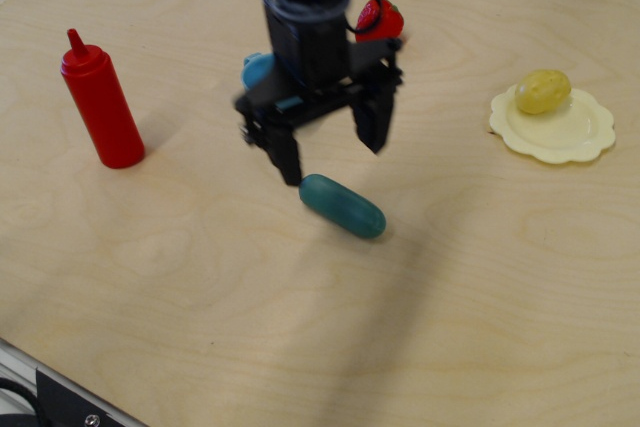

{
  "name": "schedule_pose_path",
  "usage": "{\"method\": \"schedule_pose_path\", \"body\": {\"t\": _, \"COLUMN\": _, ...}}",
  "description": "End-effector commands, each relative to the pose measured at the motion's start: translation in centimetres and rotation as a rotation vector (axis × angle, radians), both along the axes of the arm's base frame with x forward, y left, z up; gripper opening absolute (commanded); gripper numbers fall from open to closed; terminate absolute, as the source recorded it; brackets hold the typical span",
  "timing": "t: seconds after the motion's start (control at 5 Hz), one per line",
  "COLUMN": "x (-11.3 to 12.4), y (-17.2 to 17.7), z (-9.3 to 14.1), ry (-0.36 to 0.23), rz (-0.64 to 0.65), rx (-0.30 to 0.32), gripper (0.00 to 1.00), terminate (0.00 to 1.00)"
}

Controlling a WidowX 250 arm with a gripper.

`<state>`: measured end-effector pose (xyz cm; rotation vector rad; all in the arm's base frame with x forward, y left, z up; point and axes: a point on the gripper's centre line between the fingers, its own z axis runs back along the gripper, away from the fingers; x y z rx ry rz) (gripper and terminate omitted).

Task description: Put cucumber in cup

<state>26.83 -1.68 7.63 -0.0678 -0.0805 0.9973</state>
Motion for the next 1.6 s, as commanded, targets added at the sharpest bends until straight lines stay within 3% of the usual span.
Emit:
{"method": "schedule_pose_path", "body": {"t": 0.0, "x": -0.1, "y": 1.0, "z": -2.7, "ry": -0.133, "rz": 0.014, "rx": 0.025, "gripper": 1.0, "terminate": 0.0}}
{"method": "schedule_pose_path", "body": {"t": 0.6, "x": 0.7, "y": 0.9, "z": -5.1, "ry": -0.087, "rz": 0.081, "rx": 0.094, "gripper": 1.0, "terminate": 0.0}}
{"method": "schedule_pose_path", "body": {"t": 0.8, "x": 0.9, "y": 1.3, "z": -5.7, "ry": -0.076, "rz": 0.078, "rx": 0.09, "gripper": 1.0, "terminate": 0.0}}
{"method": "schedule_pose_path", "body": {"t": 1.0, "x": 1.0, "y": 1.4, "z": -5.4, "ry": -0.097, "rz": 0.08, "rx": 0.091, "gripper": 0.0, "terminate": 0.0}}
{"method": "schedule_pose_path", "body": {"t": 1.4, "x": 0.9, "y": 1.7, "z": -5.3, "ry": -0.114, "rz": 0.089, "rx": 0.059, "gripper": 0.0, "terminate": 0.0}}
